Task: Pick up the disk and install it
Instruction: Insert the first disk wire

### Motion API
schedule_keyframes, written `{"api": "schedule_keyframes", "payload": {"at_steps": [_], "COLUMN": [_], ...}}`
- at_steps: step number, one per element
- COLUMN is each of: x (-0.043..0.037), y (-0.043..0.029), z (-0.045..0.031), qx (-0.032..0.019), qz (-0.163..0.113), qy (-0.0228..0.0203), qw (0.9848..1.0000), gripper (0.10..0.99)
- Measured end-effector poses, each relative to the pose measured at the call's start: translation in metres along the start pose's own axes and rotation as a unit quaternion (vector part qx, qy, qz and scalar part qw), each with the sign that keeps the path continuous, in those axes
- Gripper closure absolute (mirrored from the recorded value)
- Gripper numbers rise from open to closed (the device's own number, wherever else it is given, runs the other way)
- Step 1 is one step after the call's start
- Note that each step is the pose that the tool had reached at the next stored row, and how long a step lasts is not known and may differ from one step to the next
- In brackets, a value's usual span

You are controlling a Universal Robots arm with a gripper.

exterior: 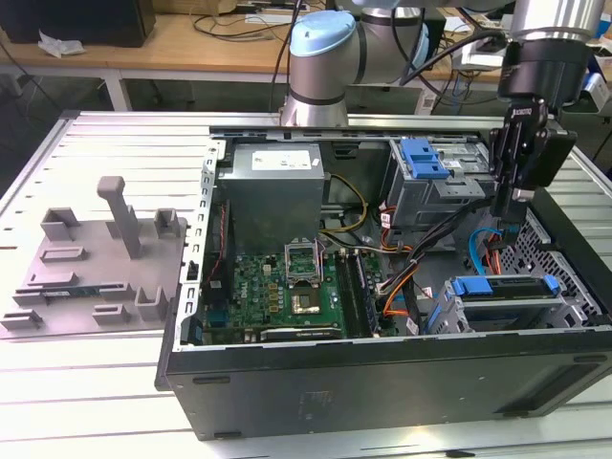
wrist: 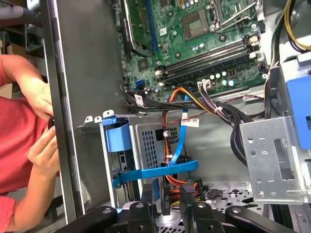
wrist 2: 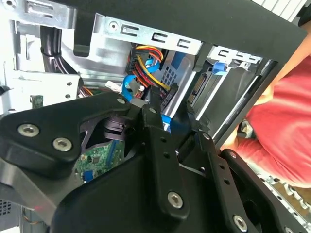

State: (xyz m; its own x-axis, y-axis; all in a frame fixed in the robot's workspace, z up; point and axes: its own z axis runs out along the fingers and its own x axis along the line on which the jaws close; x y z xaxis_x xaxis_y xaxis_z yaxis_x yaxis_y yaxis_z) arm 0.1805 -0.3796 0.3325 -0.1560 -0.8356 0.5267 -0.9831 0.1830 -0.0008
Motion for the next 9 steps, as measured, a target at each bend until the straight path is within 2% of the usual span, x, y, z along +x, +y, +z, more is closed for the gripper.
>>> {"api": "schedule_keyframes", "payload": {"at_steps": [4, 6, 8, 9], "x": [0.0001, -0.0001, 0.0007, 0.0007], "y": [-0.0001, -0.0004, -0.0007, -0.0007], "z": [0.0, 0.0002, 0.0009, 0.0017], "qx": [0.0018, 0.0087, 0.0089, 0.0069], "qz": [-0.003, -0.014, -0.016, -0.017], "qy": [0.0001, 0.0002, 0.0002, 0.0005], "qw": [1.0, 0.9999, 0.9998, 0.9998], "gripper": [0.733, 0.733, 0.733, 0.733]}}
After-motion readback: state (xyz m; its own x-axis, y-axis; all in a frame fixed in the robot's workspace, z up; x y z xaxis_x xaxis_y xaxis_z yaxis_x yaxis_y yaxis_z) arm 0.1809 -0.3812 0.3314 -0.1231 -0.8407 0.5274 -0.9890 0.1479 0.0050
